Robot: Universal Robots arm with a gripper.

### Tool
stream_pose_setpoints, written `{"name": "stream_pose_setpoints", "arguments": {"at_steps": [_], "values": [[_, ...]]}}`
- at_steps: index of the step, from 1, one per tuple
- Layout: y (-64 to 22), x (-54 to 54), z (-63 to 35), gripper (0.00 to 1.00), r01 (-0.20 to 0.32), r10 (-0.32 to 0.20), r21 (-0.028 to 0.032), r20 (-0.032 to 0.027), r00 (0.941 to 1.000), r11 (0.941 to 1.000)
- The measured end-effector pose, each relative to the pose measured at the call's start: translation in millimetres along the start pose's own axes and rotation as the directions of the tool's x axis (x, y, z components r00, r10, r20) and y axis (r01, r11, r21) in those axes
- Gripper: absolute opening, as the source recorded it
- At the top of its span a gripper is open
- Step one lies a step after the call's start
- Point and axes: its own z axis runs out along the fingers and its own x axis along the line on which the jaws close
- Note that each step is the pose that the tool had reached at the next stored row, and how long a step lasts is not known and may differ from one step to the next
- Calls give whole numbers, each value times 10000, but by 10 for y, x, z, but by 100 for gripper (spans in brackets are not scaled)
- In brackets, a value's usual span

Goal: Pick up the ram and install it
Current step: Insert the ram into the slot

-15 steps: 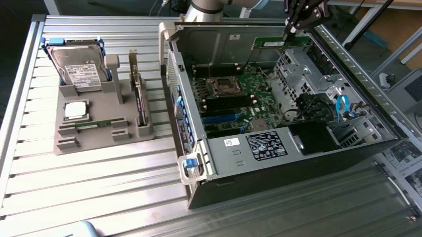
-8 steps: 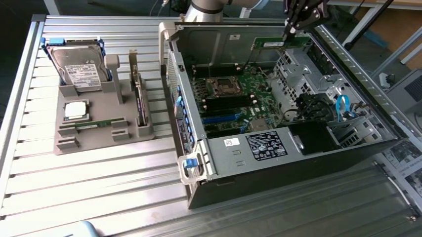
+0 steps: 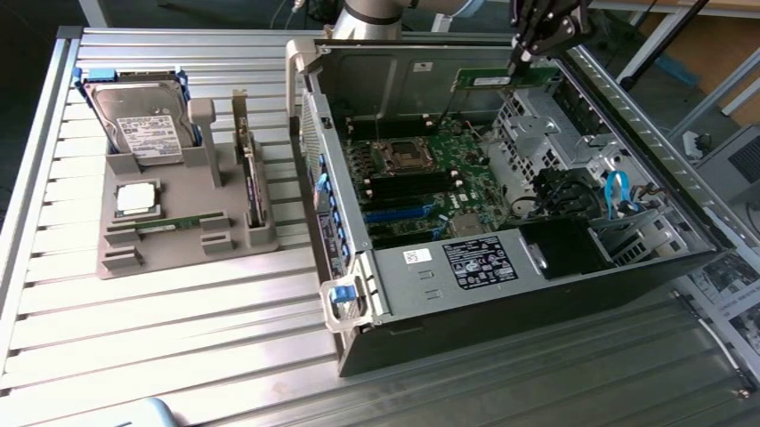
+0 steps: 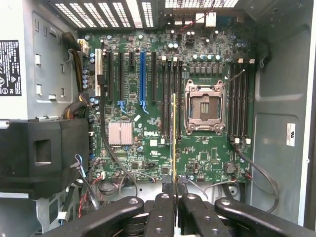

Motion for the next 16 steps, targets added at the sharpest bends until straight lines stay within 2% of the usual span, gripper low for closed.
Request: {"name": "stream_pose_setpoints", "arguments": {"at_steps": [16], "values": [[16,-3,36,12,0,0,0,-1,10000,10000]]}}
